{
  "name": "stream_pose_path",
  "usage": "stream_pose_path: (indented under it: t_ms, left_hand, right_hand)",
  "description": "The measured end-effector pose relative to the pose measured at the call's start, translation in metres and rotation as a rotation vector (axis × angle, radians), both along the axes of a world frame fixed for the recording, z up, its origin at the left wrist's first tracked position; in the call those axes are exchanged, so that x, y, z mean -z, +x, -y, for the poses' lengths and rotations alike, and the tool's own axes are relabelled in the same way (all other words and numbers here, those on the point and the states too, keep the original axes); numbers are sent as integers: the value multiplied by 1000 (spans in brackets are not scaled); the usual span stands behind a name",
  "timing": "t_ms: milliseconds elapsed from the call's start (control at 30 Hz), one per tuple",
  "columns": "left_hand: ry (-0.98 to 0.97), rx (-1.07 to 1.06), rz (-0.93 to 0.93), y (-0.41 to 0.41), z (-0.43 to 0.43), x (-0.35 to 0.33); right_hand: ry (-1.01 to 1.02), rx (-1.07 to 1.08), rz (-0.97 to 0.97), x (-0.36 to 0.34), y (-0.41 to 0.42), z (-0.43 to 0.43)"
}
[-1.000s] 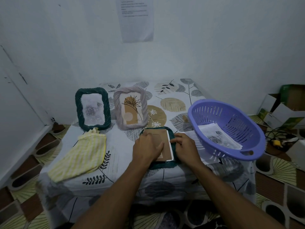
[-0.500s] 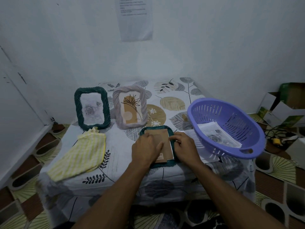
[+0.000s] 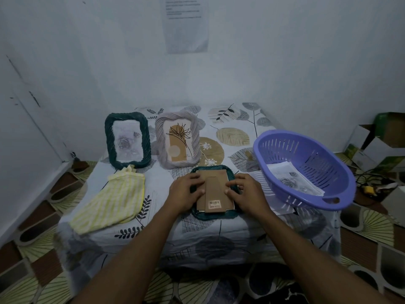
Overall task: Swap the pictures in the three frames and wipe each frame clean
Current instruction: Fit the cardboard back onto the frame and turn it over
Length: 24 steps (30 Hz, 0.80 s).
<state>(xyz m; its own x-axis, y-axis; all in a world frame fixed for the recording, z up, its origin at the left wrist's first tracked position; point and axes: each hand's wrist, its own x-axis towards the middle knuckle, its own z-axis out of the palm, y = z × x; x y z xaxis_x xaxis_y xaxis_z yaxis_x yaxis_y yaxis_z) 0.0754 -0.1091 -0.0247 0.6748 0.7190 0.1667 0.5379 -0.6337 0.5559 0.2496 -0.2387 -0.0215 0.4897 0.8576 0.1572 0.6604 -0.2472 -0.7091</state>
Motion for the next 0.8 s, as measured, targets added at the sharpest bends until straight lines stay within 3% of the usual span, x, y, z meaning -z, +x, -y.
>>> stream_pose_path:
  t_ms: [633, 800]
  left_hand:
    - [-117, -53, 113, -3, 4, 0]
    - [-154, 72, 28, -13, -2, -6]
  right_hand:
    - [-31, -51, 28, 4, 6, 1]
    - [-39, -42, 17, 4, 6, -2]
